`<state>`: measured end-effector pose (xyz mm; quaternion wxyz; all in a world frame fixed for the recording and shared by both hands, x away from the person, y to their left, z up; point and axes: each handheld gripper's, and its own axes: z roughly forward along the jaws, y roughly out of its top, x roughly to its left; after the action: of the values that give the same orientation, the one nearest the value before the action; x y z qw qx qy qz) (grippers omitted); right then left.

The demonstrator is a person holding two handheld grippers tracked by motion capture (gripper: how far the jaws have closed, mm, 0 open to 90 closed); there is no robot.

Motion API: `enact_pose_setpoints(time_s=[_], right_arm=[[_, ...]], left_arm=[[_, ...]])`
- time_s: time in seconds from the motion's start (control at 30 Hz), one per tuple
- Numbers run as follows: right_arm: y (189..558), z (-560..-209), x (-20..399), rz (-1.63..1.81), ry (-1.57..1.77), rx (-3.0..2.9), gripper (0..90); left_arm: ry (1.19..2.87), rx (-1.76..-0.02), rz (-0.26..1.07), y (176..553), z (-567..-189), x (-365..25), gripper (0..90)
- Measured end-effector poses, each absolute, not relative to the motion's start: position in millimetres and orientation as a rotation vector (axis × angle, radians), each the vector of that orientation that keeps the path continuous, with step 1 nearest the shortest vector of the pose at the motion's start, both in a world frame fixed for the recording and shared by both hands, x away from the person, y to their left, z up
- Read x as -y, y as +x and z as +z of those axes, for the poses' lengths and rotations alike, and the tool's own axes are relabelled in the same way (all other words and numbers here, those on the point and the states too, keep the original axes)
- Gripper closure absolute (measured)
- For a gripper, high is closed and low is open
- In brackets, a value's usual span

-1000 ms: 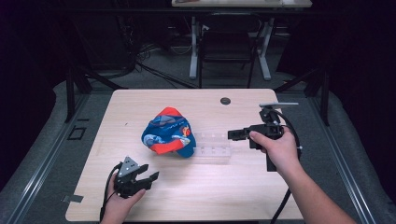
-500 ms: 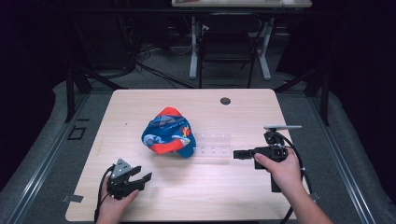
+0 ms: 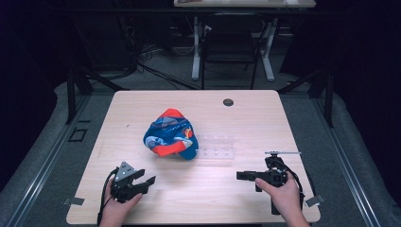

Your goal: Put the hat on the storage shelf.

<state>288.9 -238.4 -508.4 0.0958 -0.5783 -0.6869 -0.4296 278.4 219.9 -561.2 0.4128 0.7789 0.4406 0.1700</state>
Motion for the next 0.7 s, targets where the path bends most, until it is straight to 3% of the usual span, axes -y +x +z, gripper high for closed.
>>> enact_pose_setpoints(time_s=[0.17, 0.7], right_arm=[[283, -527, 239, -1.291, -1.703, 2.058, 43.1], [275, -559, 241, -1.332, -1.766, 2.083, 39.6]], left_arm=[[1.963, -1.11, 0.428, 278, -562, -218, 45.7], [1.986, -1.082, 0.413, 277, -564, -213, 45.5]])
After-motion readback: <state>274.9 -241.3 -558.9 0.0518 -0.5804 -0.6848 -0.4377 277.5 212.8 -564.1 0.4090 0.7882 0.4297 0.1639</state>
